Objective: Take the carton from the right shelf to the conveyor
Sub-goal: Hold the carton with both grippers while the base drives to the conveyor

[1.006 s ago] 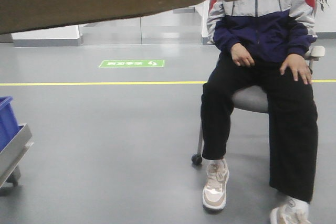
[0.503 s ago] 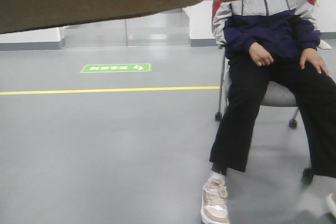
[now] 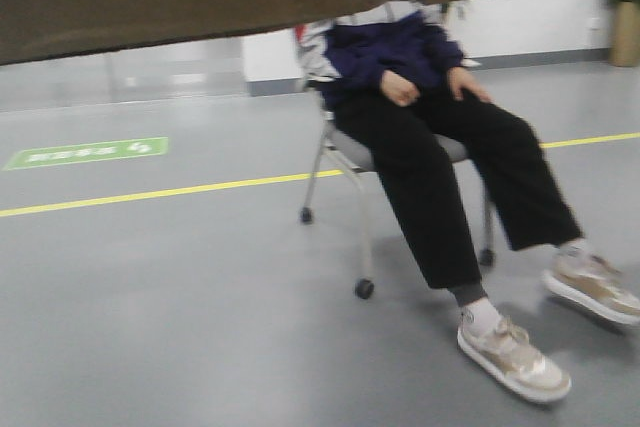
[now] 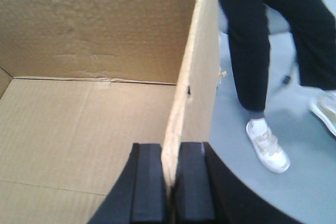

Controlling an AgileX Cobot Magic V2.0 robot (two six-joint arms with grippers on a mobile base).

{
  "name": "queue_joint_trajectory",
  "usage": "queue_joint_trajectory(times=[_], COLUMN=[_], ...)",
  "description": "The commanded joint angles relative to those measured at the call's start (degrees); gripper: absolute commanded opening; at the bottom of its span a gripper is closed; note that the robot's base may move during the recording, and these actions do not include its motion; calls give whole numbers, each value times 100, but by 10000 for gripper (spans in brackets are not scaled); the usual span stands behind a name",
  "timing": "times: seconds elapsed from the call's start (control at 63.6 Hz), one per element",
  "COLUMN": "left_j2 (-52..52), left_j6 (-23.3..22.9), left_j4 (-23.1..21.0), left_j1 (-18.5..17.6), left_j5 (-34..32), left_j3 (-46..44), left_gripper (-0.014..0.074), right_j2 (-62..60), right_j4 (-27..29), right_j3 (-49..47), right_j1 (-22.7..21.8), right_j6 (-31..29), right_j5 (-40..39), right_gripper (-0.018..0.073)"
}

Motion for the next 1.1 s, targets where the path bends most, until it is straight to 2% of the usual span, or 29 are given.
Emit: queue_joint_trajectory(times=[0.0,1.084], left_j2=[-41,-41], left_j6=[75,75], left_j4=[-267,-257], left_j1=[-91,-91], left_j5=[-242,-242], left_j3=[-23,-23], left_gripper=[-17,-17], right_j2=[-43,-43], right_j4=[188,188], right_j3=[-40,-40], right_j1=[27,27], right_j6=[-18,-18], right_j5=[-503,-503], right_gripper=[-70,-70])
